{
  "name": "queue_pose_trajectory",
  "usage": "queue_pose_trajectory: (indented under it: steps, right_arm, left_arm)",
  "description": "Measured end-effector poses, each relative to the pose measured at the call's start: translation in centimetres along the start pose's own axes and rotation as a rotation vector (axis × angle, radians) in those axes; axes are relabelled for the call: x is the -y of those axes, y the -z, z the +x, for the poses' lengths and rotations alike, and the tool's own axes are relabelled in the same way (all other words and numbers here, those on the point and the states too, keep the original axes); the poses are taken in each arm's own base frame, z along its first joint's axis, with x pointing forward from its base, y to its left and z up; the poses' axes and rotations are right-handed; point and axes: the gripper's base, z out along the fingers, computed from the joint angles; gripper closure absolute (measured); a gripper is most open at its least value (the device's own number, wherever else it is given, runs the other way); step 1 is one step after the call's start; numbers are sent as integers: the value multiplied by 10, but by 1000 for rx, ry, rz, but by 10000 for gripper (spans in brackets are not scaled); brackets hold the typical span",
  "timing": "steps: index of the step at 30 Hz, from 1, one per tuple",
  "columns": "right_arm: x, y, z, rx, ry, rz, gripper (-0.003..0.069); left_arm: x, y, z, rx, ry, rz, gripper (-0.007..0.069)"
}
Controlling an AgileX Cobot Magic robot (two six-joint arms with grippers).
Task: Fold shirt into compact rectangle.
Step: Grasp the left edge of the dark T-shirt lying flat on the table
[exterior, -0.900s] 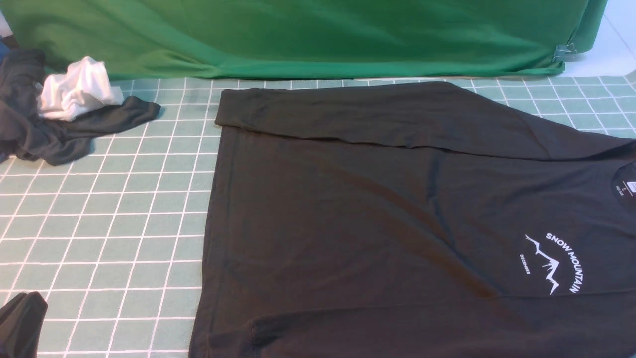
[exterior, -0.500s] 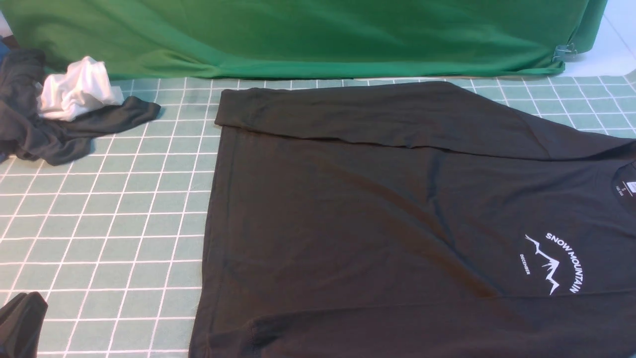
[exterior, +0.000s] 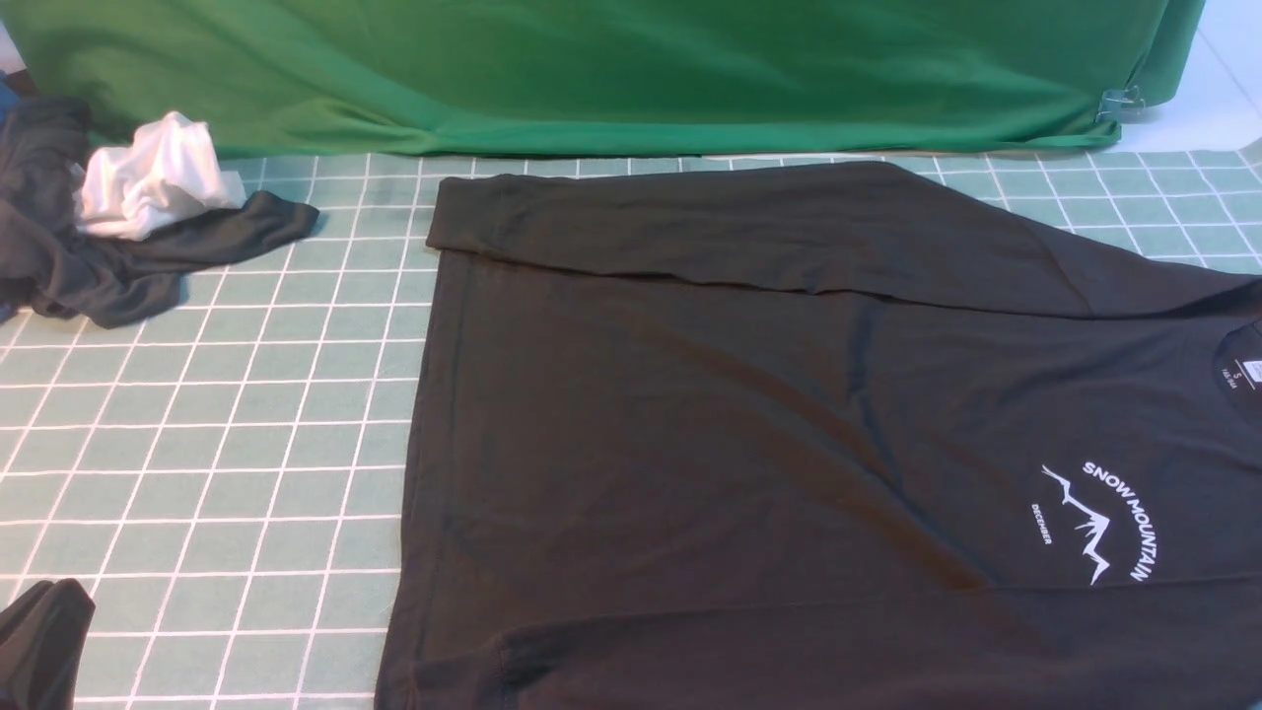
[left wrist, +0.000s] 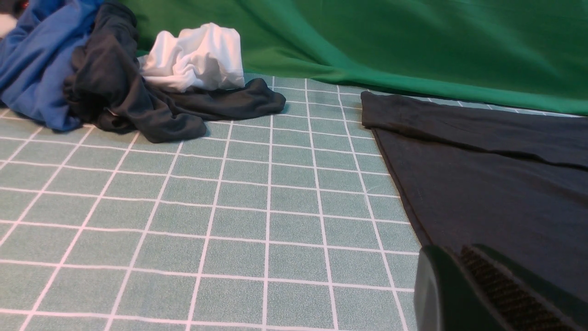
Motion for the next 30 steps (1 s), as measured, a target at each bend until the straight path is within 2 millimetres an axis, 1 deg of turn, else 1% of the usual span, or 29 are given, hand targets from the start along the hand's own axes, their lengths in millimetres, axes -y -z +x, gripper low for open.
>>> queue_pose_trajectory:
  steps: [30]
  right_arm:
    - [0, 0, 0, 1, 0, 0, 418]
  left_arm:
    - [0, 0, -1, 13, 0, 2, 610]
